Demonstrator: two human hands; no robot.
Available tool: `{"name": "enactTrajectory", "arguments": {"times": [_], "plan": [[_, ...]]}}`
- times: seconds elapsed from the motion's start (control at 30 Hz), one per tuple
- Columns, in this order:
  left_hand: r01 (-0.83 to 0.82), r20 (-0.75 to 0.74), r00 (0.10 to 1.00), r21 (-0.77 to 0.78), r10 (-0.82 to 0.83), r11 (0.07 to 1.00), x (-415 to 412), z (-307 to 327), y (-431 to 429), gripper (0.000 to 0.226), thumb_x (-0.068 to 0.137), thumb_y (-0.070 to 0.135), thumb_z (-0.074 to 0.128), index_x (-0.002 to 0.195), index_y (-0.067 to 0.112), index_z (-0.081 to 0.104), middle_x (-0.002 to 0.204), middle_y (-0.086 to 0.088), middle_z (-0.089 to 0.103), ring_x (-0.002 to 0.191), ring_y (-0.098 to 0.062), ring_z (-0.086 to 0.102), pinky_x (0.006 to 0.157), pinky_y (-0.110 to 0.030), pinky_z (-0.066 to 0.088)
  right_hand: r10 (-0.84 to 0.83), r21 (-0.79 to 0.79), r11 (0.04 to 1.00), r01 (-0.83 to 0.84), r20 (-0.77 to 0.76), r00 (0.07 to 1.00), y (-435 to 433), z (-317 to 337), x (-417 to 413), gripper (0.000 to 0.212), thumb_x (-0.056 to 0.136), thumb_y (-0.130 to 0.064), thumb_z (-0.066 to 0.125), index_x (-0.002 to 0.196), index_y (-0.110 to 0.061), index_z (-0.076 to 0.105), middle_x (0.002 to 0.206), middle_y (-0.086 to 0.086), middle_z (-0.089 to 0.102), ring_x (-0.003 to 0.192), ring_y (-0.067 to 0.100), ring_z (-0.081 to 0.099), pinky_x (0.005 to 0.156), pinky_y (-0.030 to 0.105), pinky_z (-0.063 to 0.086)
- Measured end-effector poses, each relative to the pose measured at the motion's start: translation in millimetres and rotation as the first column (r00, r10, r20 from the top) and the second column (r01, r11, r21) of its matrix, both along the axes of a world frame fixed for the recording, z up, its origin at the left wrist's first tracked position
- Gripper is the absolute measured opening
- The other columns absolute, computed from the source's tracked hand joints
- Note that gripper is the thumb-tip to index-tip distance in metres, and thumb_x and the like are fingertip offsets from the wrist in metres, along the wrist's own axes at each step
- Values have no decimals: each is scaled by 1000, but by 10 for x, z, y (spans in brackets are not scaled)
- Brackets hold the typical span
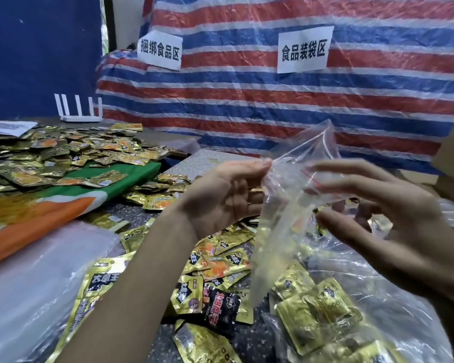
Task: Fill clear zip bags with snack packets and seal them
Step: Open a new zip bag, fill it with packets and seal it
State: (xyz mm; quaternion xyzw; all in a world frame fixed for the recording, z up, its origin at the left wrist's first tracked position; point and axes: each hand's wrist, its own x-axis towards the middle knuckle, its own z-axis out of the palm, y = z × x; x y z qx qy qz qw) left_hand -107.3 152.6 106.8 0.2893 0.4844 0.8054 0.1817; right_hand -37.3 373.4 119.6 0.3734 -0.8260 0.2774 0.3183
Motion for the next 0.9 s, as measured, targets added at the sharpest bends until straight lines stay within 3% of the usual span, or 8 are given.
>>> {"name": "enactTrajectory", "arguments": {"times": [0.13, 0.2, 0.3, 0.37, 0.47, 0.6, 0.73, 0.9], "plan": [[29, 54, 998, -70, -25, 997, -166, -88, -50, 40, 93, 46, 50, 88, 10, 68, 85, -6, 72, 75, -18, 70, 69, -29, 59, -24, -42, 999, 27, 64, 998, 27, -68, -80, 20, 88, 3, 62, 90, -15, 71, 85, -6, 71, 70, 12, 66, 55, 35, 54], [-193, 10, 980, -235, 201, 953, -383, -246, -102, 45, 97, 50, 46, 87, 11, 67, 86, -7, 73, 78, -19, 69, 68, -28, 55, 3, -64, 998, 2, 85, 996, 33, -68, -78, 22, 81, 3, 57, 83, -15, 69, 78, -7, 69, 69, 11, 65, 55, 32, 53], [-560, -213, 816, -520, 537, 645, -758, -661, -129, 24, 99, 30, 57, 89, 13, 71, 88, -2, 74, 73, -13, 64, 59, -20, 49, 19, -37, 999, -14, 161, 987, 30, -42, -71, 21, 77, -1, 53, 76, -16, 69, 79, -6, 68, 74, 13, 65, 56, 29, 49], [-679, -439, 707, -642, 555, 356, -1015, -1001, -98, 15, 97, 19, 60, 88, 15, 72, 100, 2, 72, 66, -9, 58, 55, -18, 45, 18, -39, 999, -10, 205, 979, 36, -39, -72, 21, 77, -4, 53, 72, -15, 70, 80, -4, 67, 75, 16, 64, 55, 35, 48], [-743, -715, 623, -668, 316, -48, -1308, -1408, -73, 29, 90, 4, 59, 109, 22, 71, 121, 7, 59, 96, -16, 61, 74, -29, 52, 11, -23, 1000, -6, 212, 977, 39, -41, -73, 22, 83, 0, 59, 72, -13, 72, 80, -4, 68, 75, 16, 64, 57, 35, 49], [-869, -896, 439, -404, -69, -286, -1548, -1648, -83, 45, 85, 7, 62, 124, 29, 63, 127, 3, 56, 122, -20, 47, 103, -36, 39, 29, -15, 1000, -26, 208, 978, 54, -41, -82, 25, 84, 7, 61, 72, -12, 72, 78, -4, 66, 71, 11, 59, 58, 17, 41], [-895, -912, 342, -243, -228, -374, -1648, -1692, -45, 32, 95, 16, 52, 117, 30, 69, 128, 3, 56, 121, -20, 46, 97, -34, 35, 37, -48, 998, -27, 218, 975, 85, -24, -76, 23, 76, -2, 55, 69, -19, 69, 77, -7, 66, 76, 11, 62, 64, 13, 43], [-915, -957, 290, -282, 16, -287, -1592, -1573, -67, 30, 97, 21, 52, 114, 34, 73, 119, 4, 58, 113, -19, 48, 97, -35, 36, 43, -54, 998, -32, 225, 973, 73, -8, -61, 24, 77, -8, 55, 75, -27, 69, 77, -17, 65, 75, 7, 62, 63, 10, 42]]}}
